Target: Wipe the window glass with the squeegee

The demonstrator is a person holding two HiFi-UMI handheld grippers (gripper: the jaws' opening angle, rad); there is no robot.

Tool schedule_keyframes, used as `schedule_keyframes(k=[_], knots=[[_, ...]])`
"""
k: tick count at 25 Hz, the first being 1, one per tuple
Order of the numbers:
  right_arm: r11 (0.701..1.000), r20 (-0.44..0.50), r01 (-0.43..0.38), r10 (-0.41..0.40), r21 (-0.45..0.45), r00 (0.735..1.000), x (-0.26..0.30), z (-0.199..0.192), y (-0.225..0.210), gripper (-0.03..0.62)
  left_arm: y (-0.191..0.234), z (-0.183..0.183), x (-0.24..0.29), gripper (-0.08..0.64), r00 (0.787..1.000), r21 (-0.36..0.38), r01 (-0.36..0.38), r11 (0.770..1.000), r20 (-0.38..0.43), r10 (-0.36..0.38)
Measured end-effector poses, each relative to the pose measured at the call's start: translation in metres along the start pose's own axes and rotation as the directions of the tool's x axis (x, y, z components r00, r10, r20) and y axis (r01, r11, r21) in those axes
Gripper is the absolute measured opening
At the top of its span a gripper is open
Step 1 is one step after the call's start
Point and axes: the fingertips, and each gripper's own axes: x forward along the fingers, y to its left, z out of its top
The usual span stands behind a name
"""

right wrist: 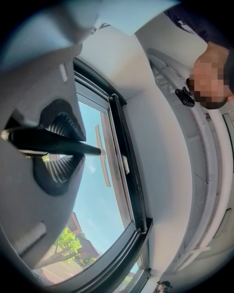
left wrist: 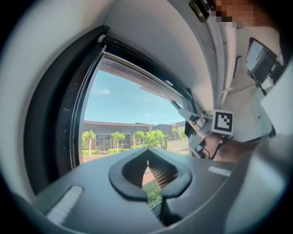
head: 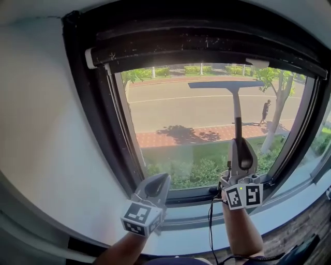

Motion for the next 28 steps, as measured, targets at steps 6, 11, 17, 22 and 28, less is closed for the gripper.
schedule_keyframes(k=[6,11,17,22,28], knots=[[1.000,-0.019,0.012,-0.013,-0.006,1.000,-0.007,-0.008,0.004,0.101,-0.001,-0.010,-0.009,-0.009,0.999,-0.003,0.008,1.000,-0.040,-0.008],[0.999,-0.032,0.034,-0.034,-0.001,0.999,-0.015,-0.015,0.005,0.101,0.000,-0.012,-0.013,-0.009,1.000,0.004,-0.002,1.000,-0.007,0.002],[0.998,-0.049,0.056,-0.055,0.011,0.997,-0.023,-0.020,0.003,0.101,-0.003,-0.009,-0.019,-0.009,1.000,-0.001,0.016,1.000,-0.016,-0.016],[0.998,-0.062,0.057,-0.056,0.015,0.997,-0.029,-0.024,0.007,0.101,-0.004,-0.012,-0.023,-0.009,1.000,-0.004,0.017,1.000,-0.024,-0.017],[0.998,-0.090,0.057,-0.055,0.025,0.994,-0.039,-0.034,0.009,0.101,-0.003,-0.019,-0.028,-0.009,1.000,-0.016,0.014,1.000,-0.028,-0.014]])
